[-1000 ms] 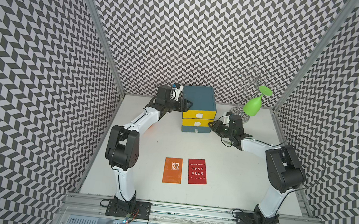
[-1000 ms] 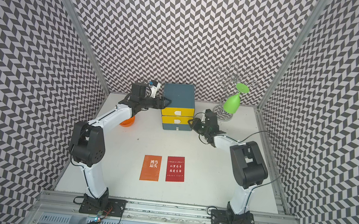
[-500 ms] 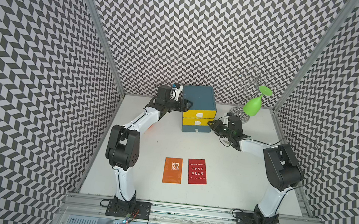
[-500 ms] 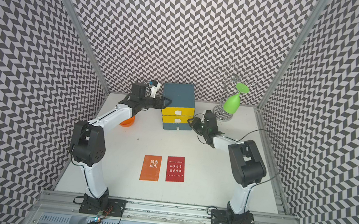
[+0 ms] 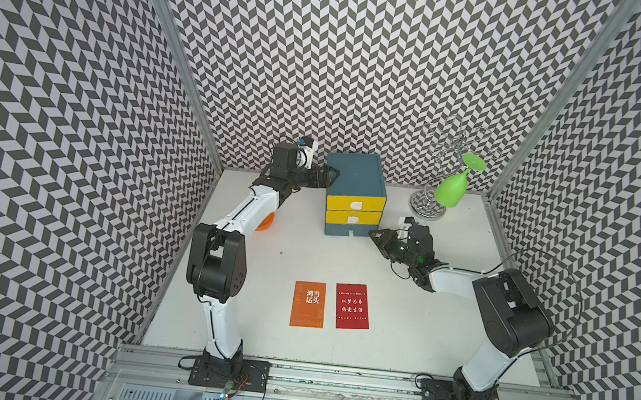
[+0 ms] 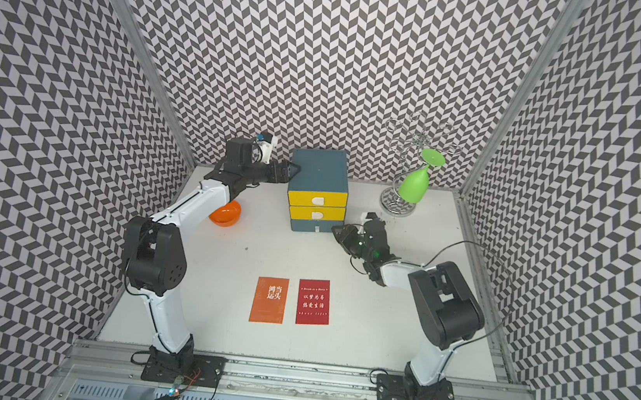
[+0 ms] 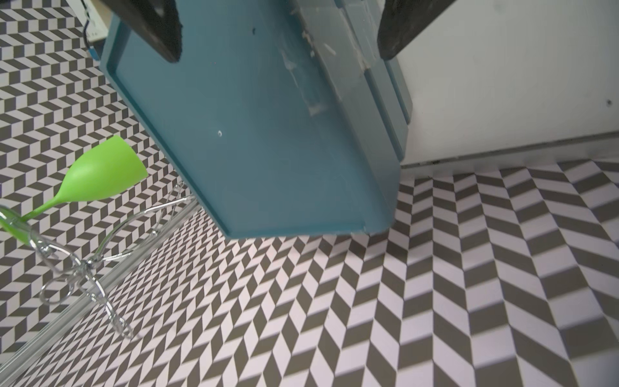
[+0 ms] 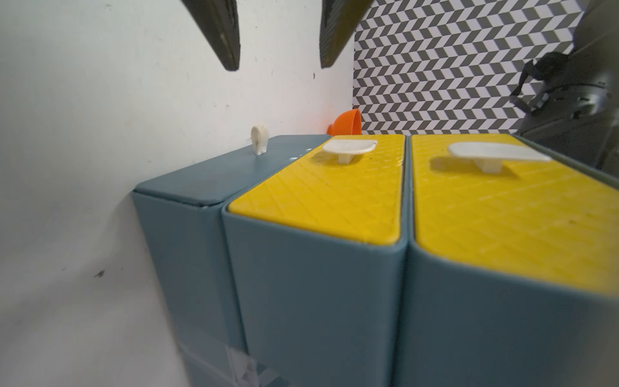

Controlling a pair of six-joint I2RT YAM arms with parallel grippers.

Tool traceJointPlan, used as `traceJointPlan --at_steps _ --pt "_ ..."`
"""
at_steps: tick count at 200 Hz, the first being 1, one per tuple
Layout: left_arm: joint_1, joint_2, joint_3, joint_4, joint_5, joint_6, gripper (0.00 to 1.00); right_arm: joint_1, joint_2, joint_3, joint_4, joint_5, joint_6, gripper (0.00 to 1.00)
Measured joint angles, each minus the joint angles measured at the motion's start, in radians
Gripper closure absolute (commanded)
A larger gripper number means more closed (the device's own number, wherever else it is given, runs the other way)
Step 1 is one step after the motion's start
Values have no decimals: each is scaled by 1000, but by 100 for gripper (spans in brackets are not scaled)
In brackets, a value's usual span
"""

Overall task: Take the postcards out of the drawer
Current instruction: Close the drawer in the storage box, then open the drawer in the storage box.

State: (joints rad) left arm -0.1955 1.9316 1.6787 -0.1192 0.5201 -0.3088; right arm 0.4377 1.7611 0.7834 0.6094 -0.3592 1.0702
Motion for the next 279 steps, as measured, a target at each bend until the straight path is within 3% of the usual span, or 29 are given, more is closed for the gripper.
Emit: traceJointPlan --at_steps 61,122,207,279 --pt "54 218 218 50 67 -8 7 84 135 -16 208 53 134 59" --pt "51 267 219 76 146 -63 9 93 275 -3 372 77 249 60" --pt "26 267 183 123 174 -85 9 97 373 93 447 85 305 62" --pt "24 267 161 157 182 -101 10 97 444 132 472 101 346 81"
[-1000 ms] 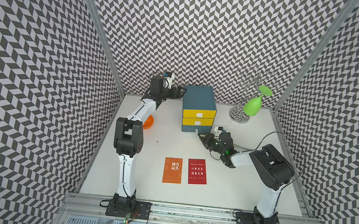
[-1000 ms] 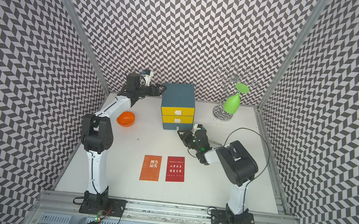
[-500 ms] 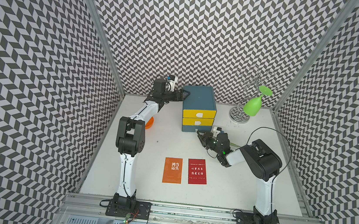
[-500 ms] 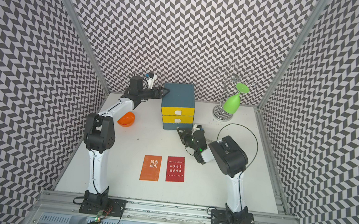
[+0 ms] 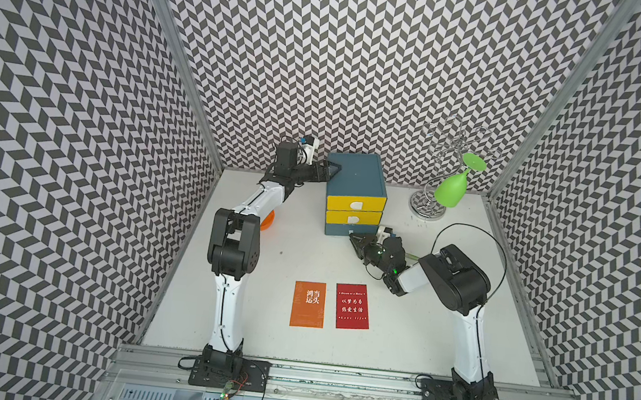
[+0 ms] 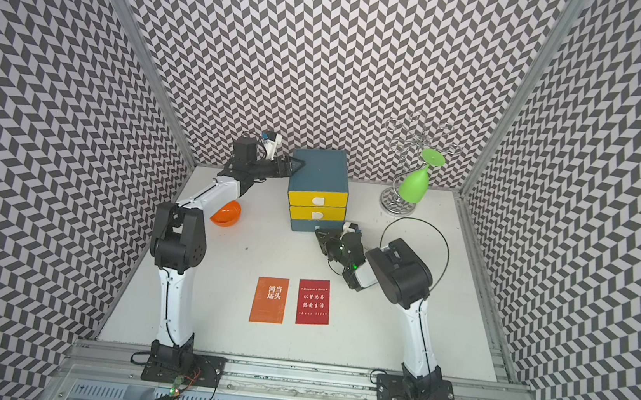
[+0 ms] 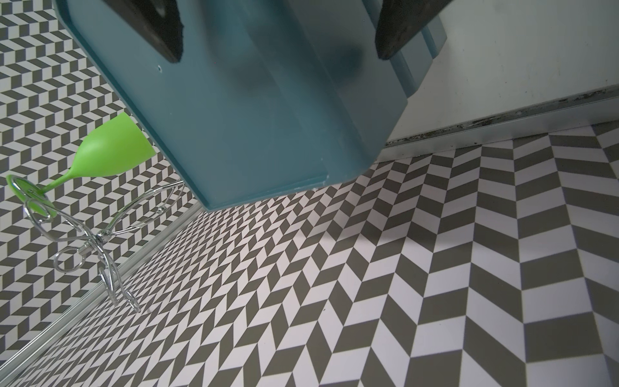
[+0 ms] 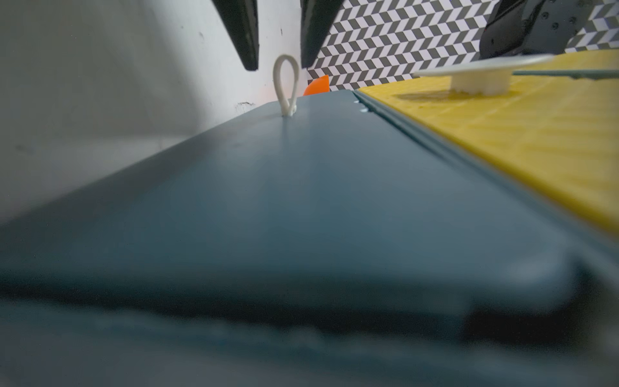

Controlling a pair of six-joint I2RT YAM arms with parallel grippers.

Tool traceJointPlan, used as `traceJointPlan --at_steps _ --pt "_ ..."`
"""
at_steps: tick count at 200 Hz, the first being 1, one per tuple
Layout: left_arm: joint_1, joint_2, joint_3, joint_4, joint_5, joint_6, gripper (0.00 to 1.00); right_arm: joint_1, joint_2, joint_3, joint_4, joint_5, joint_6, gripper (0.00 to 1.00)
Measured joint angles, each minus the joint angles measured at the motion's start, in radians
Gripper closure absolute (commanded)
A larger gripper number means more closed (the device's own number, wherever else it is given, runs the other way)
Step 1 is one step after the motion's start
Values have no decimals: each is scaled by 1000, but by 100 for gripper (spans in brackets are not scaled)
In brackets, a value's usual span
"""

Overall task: Take the postcards out of the drawer
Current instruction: Open the drawer in the storage box.

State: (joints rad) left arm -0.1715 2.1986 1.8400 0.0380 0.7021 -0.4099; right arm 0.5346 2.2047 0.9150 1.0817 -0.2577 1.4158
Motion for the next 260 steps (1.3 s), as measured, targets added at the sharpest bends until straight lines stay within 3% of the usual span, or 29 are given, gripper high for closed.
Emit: traceJointPlan --at_steps 72,120,183,260 --pt "0 -8 -19 16 0 0 10 0 20 15 24 19 20 100" --pt "0 -9 -21 18 1 0 10 2 6 -30 50 16 18 100" --pt "-2 -9 -22 18 8 -1 10 24 -197 -235 37 -3 -10 100" --pt "-3 -17 -39 27 8 -3 10 53 -355 -320 -117 -43 -78 100"
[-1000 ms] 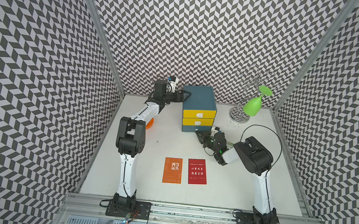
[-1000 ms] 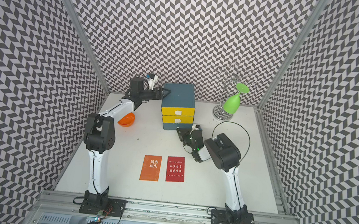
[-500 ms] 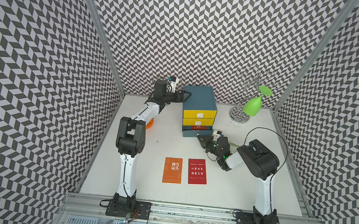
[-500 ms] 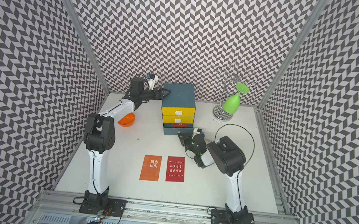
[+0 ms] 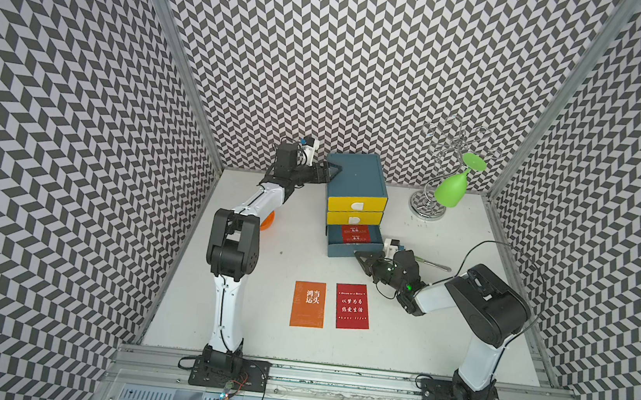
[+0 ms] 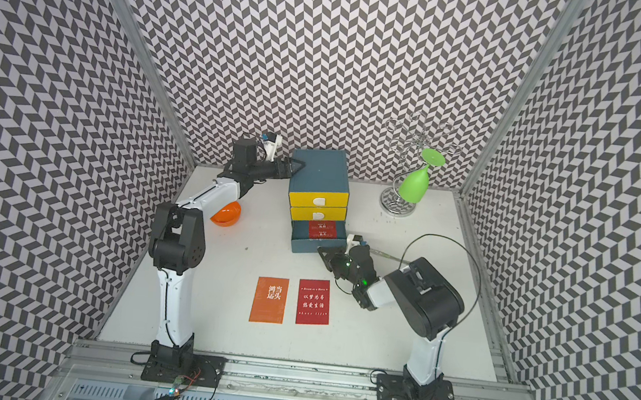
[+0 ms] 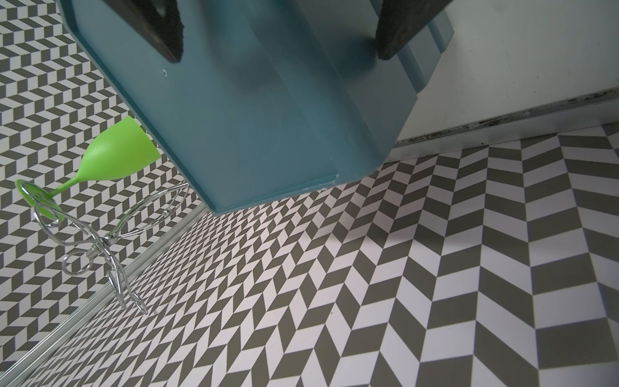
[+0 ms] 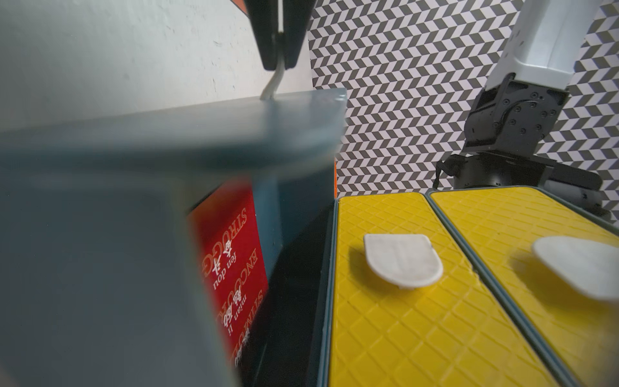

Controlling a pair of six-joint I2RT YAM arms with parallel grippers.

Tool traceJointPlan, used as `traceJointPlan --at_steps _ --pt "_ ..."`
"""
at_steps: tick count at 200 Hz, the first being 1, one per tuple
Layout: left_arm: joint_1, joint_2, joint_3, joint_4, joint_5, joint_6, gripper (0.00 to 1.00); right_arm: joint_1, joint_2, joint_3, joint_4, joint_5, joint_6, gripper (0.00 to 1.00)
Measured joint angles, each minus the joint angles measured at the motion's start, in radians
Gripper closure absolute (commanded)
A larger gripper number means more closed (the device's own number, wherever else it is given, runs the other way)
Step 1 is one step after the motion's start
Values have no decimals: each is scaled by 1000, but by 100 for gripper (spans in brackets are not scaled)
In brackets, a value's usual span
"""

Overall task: Take the postcards out of the drawer
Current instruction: Open the drawer in the storage box.

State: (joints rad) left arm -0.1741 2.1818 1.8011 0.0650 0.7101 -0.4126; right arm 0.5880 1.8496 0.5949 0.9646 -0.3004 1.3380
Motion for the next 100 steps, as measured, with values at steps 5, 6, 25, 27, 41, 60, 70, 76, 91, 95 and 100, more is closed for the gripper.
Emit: traceJointPlan --at_steps 5,6,25,27,41,60,70,76,91,95,100 --pt "0 0 -1 2 0 0 10 3 -7 -6 -2 -2 -3 100" --pt "0 0 -1 2 0 0 10 4 -8 -8 -2 -2 -3 100" --pt "0 0 -2 4 0 0 9 18 -34 -35 -7 -5 -12 100" --pt "0 0 -2 4 0 0 9 19 -37 -39 -8 -6 -12 100" --pt "0 -2 -3 4 0 4 9 30 -55 -59 -11 -8 -18 100" --pt "0 -4 -5 4 -1 11 9 41 -78 -82 -16 -11 -26 100" --pt "0 -4 -5 4 -1 12 9 45 -90 -93 -20 -11 -32 100" --pt "0 -4 -5 4 -1 13 9 48 -98 -100 -23 -11 -34 100" --pt "0 -5 -6 4 -1 16 9 52 -117 -117 -29 -11 -38 100" --pt "0 -5 -6 4 0 16 9 53 -123 -122 -32 -11 -39 100" --pt "0 -5 -6 4 -1 17 9 55 -129 -127 -35 -11 -39 100"
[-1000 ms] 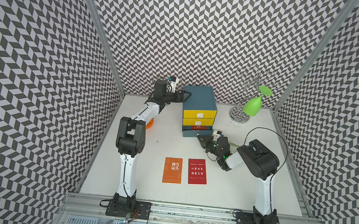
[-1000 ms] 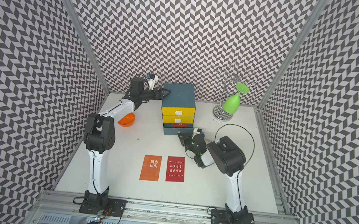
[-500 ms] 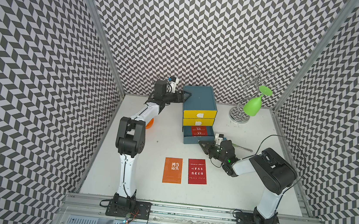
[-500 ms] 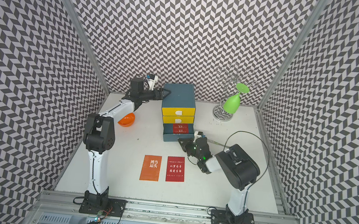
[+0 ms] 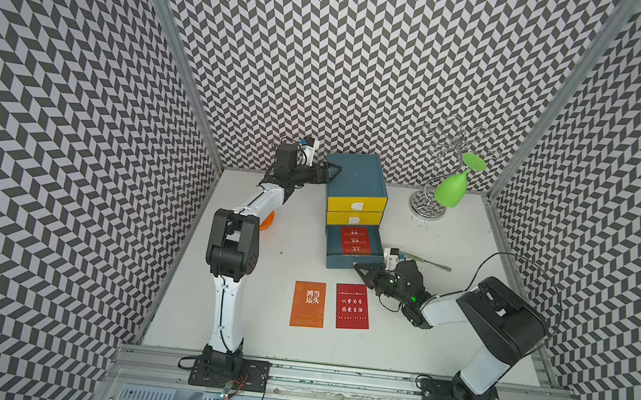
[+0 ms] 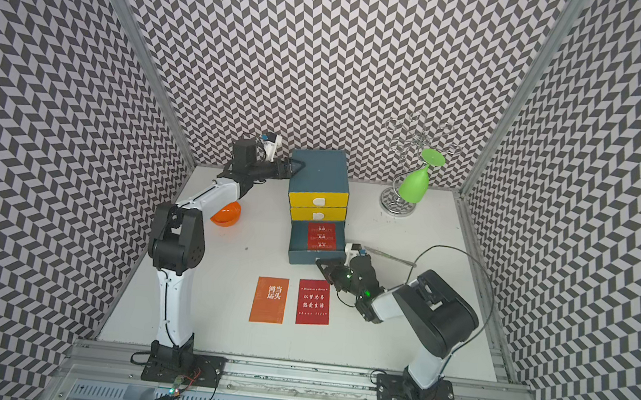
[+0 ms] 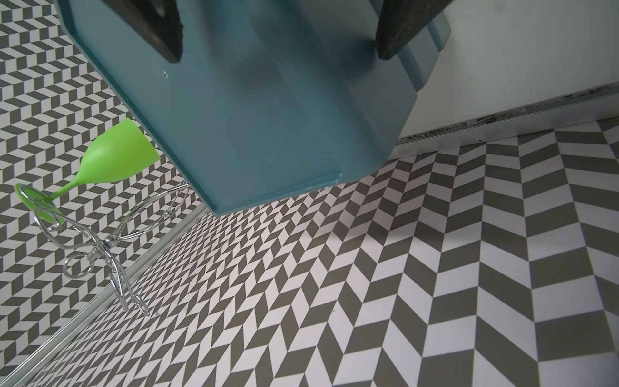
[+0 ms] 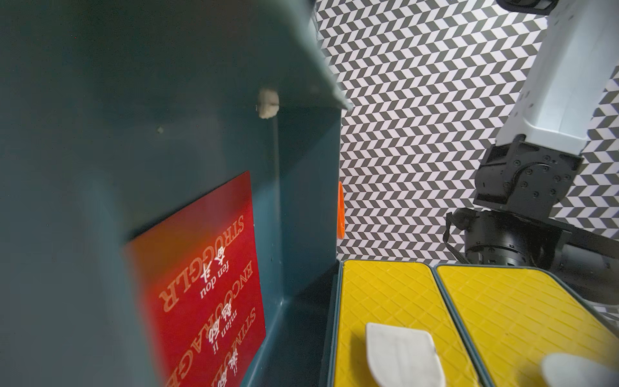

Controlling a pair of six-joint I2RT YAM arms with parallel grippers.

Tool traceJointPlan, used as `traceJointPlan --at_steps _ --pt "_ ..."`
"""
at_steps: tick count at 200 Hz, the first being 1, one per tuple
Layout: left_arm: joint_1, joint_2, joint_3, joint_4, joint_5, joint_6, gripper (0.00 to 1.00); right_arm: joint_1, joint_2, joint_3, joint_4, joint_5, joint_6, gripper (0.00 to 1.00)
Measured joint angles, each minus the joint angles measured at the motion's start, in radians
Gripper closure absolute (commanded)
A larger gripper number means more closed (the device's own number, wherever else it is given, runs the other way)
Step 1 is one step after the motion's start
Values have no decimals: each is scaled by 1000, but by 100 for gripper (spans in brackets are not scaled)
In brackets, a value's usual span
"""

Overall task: Take the postcards out of the drawer
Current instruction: Open the drawer in the storage box.

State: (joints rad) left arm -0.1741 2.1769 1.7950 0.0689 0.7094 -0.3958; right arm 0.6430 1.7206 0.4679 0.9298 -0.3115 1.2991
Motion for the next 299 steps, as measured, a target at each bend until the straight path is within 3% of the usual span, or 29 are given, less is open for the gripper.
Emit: traceJointPlan --at_steps 81,105,184,250,299 --pt "0 0 -2 0 1 0 9 17 -12 -49 -6 2 2 100" --pt "0 0 -2 0 2 0 9 17 -11 -60 -5 3 2 96" --pt "2 -6 -9 2 0 -3 9 21 -12 -63 -26 9 -16 66" --pt "3 -29 -13 -13 -26 -16 7 23 -130 -2 -237 68 -136 53" --pt "16 -106 18 -34 -77 -48 7 23 -298 89 -513 182 -301 45"
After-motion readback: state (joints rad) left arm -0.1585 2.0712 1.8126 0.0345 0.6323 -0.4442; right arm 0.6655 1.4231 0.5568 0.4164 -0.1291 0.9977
